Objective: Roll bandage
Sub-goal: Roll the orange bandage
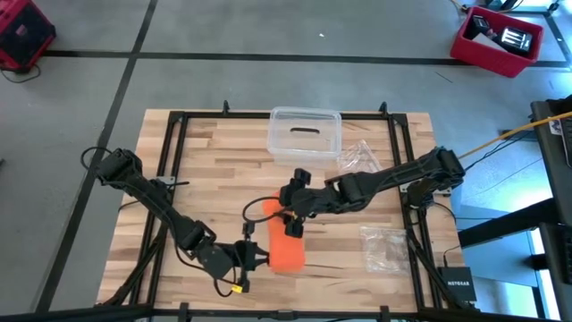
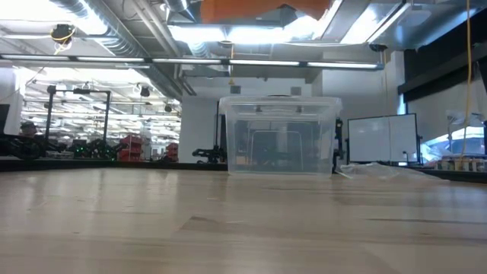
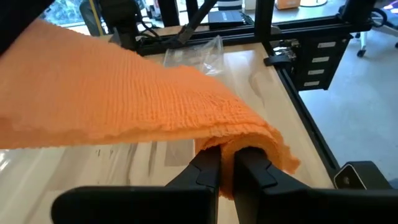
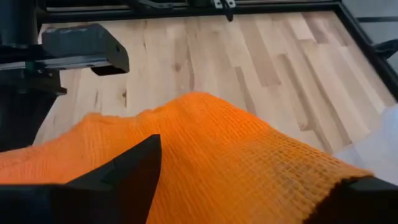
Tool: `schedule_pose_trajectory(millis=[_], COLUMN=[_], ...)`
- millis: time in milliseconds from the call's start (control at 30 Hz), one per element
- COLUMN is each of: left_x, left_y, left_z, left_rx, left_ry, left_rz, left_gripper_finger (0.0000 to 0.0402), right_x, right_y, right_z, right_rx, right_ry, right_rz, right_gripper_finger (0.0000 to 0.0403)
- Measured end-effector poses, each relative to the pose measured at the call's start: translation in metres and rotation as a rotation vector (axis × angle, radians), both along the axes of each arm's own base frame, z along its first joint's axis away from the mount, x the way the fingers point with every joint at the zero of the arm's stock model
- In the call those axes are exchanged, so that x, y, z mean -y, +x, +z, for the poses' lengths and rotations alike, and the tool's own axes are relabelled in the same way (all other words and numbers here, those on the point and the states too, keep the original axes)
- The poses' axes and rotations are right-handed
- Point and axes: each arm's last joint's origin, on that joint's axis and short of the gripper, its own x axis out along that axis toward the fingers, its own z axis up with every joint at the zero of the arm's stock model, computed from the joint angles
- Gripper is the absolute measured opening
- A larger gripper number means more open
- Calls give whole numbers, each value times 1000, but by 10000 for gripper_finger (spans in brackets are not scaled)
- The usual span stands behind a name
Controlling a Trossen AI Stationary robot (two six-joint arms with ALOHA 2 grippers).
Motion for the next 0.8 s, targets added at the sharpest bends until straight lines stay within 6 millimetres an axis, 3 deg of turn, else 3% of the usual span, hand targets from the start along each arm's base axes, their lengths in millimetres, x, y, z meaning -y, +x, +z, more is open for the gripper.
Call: schedule_pose_trajectory(millis=[233, 467, 800], left_x=[0, -1, -2], left_y=[0, 1, 2], left_z=[0, 0, 0], left_rx=[1, 2, 5], left_ry=[-2, 1, 3], left_rz=[-1, -1, 8], left_gripper_finger=[15, 15, 15], right_x=[-3, -2, 4], right_y=[-1, -6, -28], right_z=[0, 3, 54], right_rx=[-20, -37, -4], right_ry=[133, 131, 103], right_rz=[59, 70, 78], right_gripper_finger=[306, 325, 326])
